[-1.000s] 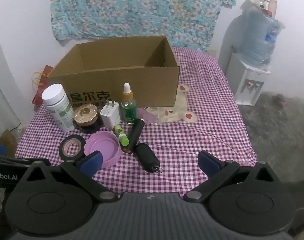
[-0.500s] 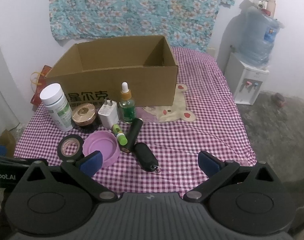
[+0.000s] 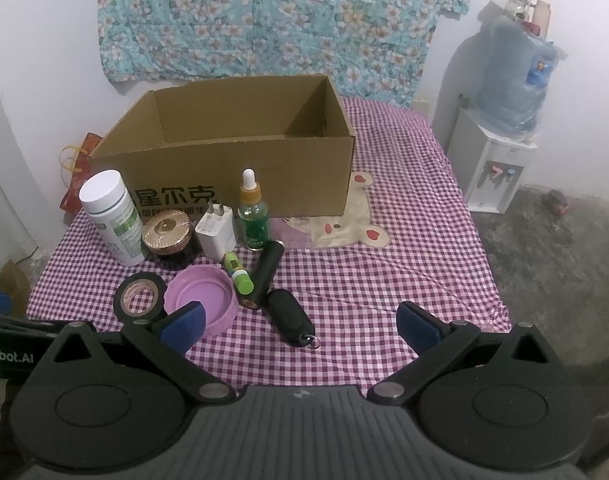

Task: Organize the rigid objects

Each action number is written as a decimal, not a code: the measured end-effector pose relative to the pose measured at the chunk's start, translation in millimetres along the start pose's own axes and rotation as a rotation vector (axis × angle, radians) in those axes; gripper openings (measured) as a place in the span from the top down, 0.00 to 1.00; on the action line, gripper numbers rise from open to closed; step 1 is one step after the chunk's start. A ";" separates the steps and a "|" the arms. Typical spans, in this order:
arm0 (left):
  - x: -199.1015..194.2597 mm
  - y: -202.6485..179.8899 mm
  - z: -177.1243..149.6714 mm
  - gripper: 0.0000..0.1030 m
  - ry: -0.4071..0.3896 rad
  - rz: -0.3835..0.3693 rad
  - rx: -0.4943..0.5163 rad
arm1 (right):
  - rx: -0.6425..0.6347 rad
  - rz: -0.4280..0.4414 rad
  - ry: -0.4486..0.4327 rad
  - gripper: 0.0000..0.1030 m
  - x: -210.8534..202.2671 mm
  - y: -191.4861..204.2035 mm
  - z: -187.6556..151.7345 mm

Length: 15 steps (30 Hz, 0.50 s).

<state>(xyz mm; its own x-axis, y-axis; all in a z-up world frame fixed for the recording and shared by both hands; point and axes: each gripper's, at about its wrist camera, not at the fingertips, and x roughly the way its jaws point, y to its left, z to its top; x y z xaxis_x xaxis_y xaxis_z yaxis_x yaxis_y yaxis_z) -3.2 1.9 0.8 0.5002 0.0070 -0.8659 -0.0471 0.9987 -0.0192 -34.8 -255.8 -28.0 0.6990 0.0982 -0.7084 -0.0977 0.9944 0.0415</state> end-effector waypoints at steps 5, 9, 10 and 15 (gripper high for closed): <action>0.2 -0.5 0.2 0.00 0.000 0.001 0.000 | 0.000 0.000 0.000 0.00 -0.5 0.3 0.3; 0.4 -0.7 0.3 0.00 0.001 0.003 0.001 | -0.003 0.001 -0.001 0.00 -0.5 1.0 1.1; 0.5 -1.1 0.7 0.00 0.002 0.003 0.001 | -0.003 0.001 -0.001 0.00 -0.3 1.0 1.3; 0.5 -0.4 1.4 0.00 0.002 0.004 0.002 | -0.004 0.001 -0.006 0.00 -0.6 2.5 1.4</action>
<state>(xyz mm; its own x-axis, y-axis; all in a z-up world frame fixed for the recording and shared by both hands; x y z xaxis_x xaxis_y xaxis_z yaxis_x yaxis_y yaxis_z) -1.7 1.5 1.1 0.4981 0.0105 -0.8671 -0.0471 0.9988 -0.0150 -34.5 -253.4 -26.5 0.7029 0.0998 -0.7043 -0.1017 0.9940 0.0394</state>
